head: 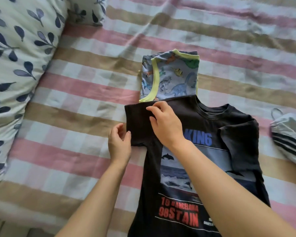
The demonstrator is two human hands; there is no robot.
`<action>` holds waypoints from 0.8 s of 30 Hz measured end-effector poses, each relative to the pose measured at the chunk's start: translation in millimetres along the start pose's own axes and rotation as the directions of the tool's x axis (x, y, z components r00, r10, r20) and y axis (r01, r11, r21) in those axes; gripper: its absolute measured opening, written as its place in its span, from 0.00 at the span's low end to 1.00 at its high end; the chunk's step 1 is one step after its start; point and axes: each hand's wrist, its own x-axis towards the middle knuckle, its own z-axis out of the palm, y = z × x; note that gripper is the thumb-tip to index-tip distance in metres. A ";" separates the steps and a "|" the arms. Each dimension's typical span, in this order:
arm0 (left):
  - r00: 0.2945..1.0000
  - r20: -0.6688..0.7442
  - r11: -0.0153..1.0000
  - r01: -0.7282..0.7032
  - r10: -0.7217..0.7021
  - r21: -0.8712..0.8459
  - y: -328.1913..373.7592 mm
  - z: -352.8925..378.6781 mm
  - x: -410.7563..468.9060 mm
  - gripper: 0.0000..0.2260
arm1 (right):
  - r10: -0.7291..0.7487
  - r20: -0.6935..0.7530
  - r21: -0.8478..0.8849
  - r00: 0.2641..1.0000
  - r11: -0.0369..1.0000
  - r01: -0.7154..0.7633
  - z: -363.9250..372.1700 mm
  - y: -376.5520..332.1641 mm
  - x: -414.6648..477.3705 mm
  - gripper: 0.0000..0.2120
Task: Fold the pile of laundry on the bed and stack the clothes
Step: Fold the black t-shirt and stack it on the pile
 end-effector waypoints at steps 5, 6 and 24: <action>0.991 0.102 0.996 0.081 -0.083 0.021 6.1 8.7 14.7 0.20 | 0.033 0.073 -0.080 0.997 0.996 -0.027 14.1 -2.4 31.0 0.20; 0.988 0.114 0.994 0.099 -0.103 0.041 7.7 10.5 17.6 0.22 | 0.042 0.076 -0.091 0.996 0.995 -0.035 15.7 -1.9 34.7 0.20; 0.992 0.120 0.991 -0.008 0.024 -0.130 19.9 4.6 -1.5 0.12 | -0.056 0.414 0.198 0.909 0.980 -0.029 -1.1 -4.8 65.7 0.23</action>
